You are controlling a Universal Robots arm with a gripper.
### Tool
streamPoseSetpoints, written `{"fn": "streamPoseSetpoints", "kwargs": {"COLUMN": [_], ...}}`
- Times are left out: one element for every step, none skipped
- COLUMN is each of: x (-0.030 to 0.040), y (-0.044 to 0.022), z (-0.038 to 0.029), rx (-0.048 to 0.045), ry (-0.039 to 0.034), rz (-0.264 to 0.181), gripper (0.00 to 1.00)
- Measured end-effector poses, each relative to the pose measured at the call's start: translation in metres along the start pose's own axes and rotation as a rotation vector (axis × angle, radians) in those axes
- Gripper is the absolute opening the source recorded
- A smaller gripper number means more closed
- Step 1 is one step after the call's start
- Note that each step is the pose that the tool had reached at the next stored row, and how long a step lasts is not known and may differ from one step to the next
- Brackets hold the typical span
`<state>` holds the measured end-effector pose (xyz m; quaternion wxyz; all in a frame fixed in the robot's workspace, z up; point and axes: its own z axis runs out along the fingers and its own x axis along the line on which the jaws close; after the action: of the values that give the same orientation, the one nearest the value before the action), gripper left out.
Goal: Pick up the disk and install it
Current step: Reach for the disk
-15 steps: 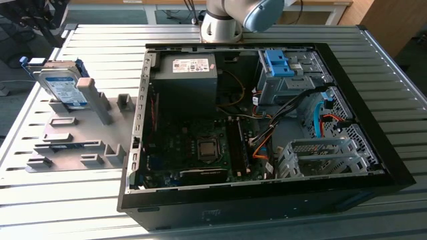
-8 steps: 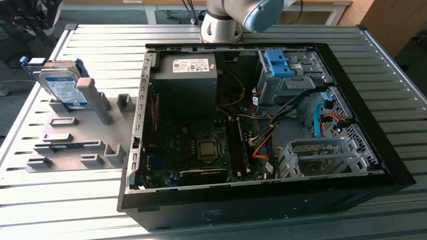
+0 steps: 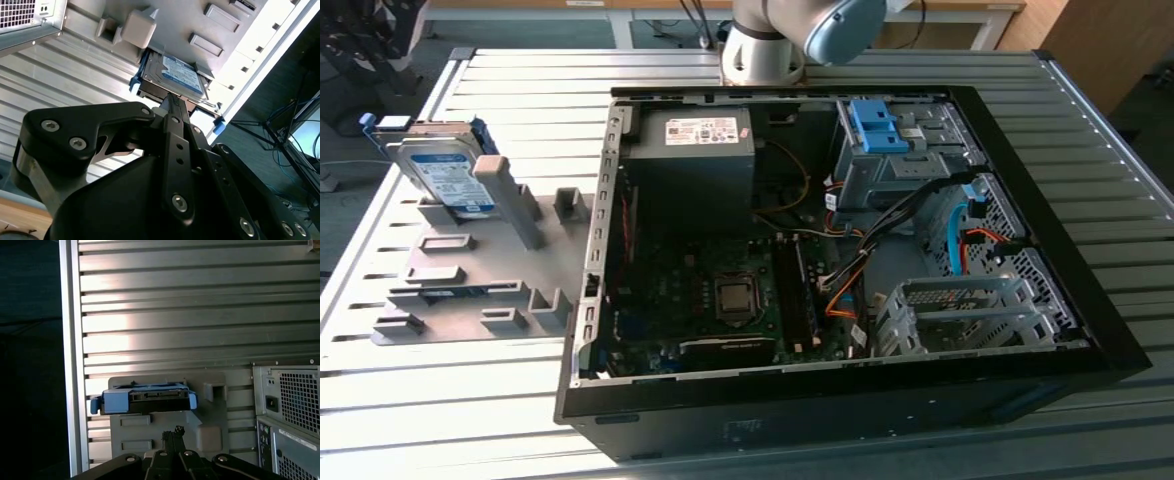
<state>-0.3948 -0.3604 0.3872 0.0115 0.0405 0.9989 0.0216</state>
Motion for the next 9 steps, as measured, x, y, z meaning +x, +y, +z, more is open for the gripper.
{"fn": "streamPoseSetpoints", "kwargs": {"x": [0.0018, 0.0036, 0.0053, 0.0071, 0.0086, 0.0101, 0.0116, 0.013, 0.0145], "y": [-0.0001, -0.0003, -0.0004, -0.0005, -0.0007, -0.0008, -0.0009, -0.001, -0.0011], "z": [0.0, -0.0001, -0.0001, -0.0001, -0.0002, -0.0002, -0.0002, -0.0002, -0.0003], "rx": [0.0, 0.0, 0.0, 0.0, 0.0, 0.0, 0.0, 0.0, 0.0], "ry": [0.0, 0.0, 0.0, 0.0, 0.0, 0.0, 0.0, 0.0, 0.0], "rz": [0.0, 0.0, 0.0, 0.0, 0.0, 0.0, 0.0, 0.0, 0.0], "gripper": [0.11, 0.11, 0.11, 0.11, 0.11, 0.11, 0.11, 0.11, 0.11]}}
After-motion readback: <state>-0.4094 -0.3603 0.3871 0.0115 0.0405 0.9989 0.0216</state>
